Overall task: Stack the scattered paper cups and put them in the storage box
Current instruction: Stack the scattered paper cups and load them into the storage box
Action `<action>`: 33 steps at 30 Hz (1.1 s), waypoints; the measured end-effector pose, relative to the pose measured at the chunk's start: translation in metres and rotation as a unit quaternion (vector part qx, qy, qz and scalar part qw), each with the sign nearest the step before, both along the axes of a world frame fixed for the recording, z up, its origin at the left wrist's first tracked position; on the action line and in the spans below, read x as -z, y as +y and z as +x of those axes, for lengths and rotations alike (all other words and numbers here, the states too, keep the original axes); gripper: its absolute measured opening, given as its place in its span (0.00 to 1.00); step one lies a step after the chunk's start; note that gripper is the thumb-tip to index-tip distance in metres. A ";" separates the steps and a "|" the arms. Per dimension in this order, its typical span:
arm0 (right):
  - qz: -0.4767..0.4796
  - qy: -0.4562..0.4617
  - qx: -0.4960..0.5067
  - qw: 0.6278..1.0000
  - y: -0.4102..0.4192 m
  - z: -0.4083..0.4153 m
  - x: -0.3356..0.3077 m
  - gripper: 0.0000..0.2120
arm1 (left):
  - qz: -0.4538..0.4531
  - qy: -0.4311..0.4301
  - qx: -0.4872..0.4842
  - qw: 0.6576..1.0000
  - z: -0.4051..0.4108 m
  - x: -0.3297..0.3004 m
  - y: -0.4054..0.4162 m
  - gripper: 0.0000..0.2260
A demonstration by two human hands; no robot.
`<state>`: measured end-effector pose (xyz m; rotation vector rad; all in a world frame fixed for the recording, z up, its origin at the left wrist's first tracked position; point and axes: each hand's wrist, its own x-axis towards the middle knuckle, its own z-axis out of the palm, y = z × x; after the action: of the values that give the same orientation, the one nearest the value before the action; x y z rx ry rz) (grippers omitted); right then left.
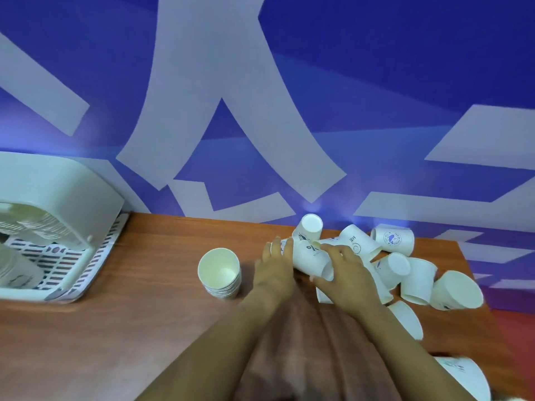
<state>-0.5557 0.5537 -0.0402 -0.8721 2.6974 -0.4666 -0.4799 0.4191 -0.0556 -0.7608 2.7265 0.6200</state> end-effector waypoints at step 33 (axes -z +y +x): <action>-0.016 -0.004 0.029 0.999 0.026 0.048 -0.064 0.35 | 0.087 0.081 -0.046 0.992 0.077 -0.031 0.016 0.36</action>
<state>-0.5081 0.5801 0.0238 -0.8002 2.7224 -0.5272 -0.4030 0.4355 -0.0243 -0.8289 2.7460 0.9657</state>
